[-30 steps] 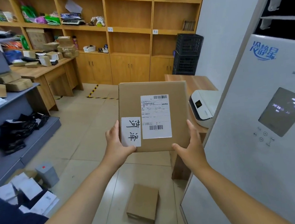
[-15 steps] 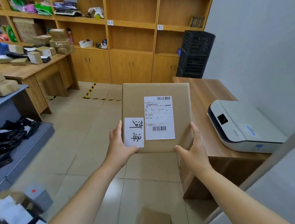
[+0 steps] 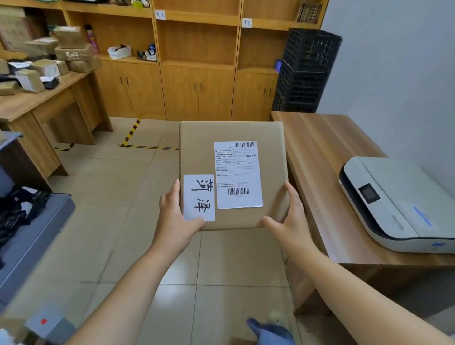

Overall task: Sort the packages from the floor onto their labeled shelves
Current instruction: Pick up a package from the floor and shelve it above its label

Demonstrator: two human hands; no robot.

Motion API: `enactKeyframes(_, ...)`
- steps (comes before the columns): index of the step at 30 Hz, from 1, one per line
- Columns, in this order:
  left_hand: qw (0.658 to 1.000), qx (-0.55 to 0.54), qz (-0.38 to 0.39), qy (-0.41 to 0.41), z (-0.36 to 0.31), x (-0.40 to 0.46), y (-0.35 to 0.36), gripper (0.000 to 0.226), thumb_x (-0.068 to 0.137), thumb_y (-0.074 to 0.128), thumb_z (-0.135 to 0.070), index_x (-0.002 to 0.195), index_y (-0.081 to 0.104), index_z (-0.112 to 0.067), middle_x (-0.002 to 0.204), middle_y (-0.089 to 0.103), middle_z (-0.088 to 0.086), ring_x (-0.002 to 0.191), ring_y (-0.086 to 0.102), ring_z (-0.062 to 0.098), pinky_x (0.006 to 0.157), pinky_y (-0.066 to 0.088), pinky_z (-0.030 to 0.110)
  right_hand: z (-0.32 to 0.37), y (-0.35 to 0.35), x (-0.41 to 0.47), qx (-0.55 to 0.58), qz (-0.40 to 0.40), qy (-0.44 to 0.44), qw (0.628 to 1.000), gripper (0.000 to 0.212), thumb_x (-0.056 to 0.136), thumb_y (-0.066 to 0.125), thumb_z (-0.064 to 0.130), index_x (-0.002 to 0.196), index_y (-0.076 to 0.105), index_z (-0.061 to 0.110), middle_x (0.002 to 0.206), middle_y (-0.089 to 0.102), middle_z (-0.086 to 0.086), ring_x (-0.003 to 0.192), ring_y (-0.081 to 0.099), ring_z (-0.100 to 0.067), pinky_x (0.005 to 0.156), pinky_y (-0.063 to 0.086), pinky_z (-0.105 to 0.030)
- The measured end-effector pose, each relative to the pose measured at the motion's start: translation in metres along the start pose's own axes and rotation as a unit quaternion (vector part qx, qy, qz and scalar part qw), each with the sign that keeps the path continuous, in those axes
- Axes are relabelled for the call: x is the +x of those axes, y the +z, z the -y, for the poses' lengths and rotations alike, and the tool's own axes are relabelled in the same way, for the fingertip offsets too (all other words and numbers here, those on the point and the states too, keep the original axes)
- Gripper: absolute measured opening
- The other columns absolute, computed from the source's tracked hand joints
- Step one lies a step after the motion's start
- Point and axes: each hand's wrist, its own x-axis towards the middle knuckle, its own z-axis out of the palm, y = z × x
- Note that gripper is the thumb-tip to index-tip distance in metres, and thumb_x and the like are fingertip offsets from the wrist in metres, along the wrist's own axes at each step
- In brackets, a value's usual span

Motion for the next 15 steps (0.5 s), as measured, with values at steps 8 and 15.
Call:
enactKeyframes(8, 0.998, 0.036, -0.044, -0.009, 0.014, 0.093, 0.005, 0.096, 0.074, 0.069, -0.007, 0.148, 0.01, -0.022, 0.14, 0.029, 0.005, 0.107, 0.034, 0.007, 0.089, 0.03, 0.024, 0.0, 0.04, 0.11, 0.021, 0.031, -0.02, 0.999, 0.088, 0.076, 0.066, 0.009, 0.145, 0.016, 0.031, 0.15, 0.028, 0.007, 0.136, 0.026, -0.007, 0.109, 0.026, -0.028)
enactKeyframes(15, 0.991, 0.081, -0.104, -0.011, 0.021, 0.247, 0.037, 0.097, 0.072, 0.071, -0.012, 0.148, 0.012, -0.024, 0.141, 0.034, 0.006, 0.13, 0.028, 0.022, 0.102, 0.03, 0.035, -0.007, 0.066, 0.272, 0.046, 0.049, -0.036, 0.997, 0.088, 0.077, 0.065, 0.007, 0.145, 0.015, 0.032, 0.148, 0.027, 0.008, 0.13, 0.028, -0.004, 0.105, 0.027, -0.026)
